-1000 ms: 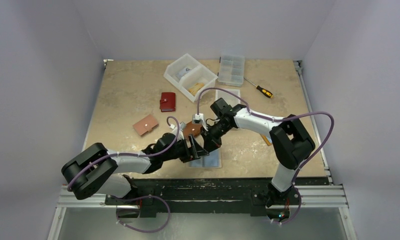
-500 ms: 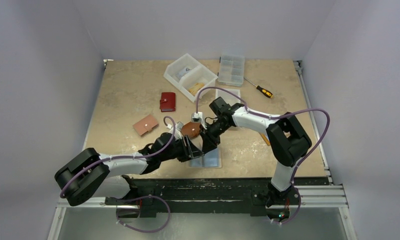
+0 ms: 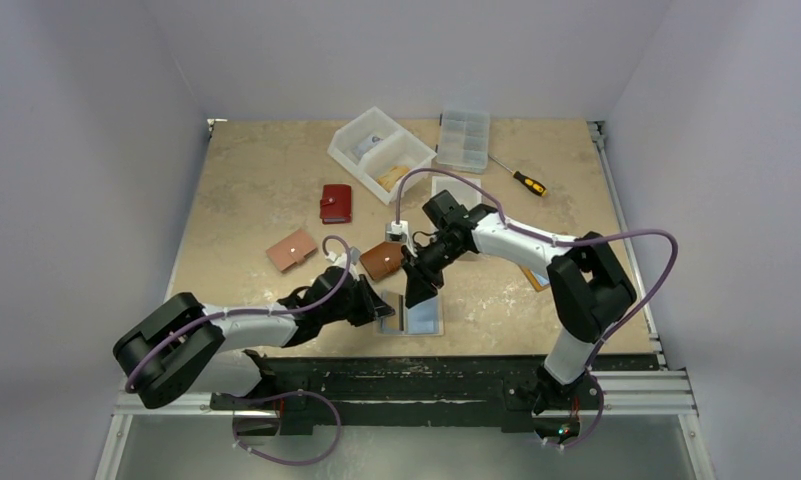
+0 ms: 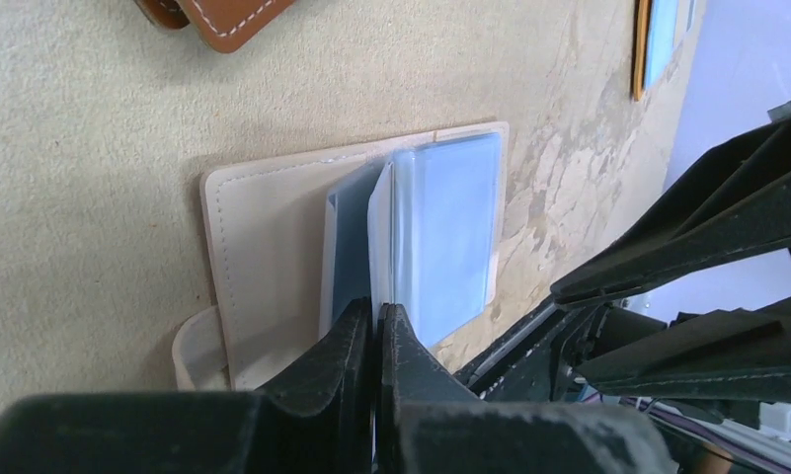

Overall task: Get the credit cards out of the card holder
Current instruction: Remove the credit card from the card holder.

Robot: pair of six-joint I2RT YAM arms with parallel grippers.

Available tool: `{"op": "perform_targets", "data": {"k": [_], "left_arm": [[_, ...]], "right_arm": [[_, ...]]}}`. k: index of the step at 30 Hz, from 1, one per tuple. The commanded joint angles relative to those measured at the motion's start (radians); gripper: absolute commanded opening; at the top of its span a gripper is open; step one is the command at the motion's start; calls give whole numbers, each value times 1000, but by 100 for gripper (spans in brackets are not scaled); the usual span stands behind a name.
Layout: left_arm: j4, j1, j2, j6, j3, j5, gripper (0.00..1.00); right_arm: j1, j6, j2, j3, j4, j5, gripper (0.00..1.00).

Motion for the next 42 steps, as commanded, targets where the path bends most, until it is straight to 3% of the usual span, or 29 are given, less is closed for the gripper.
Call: {"op": "perform_targets", "data": {"k": [1, 11, 21, 42], "left_arm": [[13, 4, -20, 70, 15, -25, 0], [337, -4, -159, 208, -102, 7, 0], [564, -47, -111, 252, -103, 31, 0], [605, -70, -94, 258, -87, -3, 0]], "right_arm": [[-24, 8, -41, -5, -18, -56, 37], [-137, -6, -154, -76, -11, -214, 57], [-200, -15, -291, -195, 45, -361, 76], [-272, 249, -275, -245, 224, -377, 73]]}}
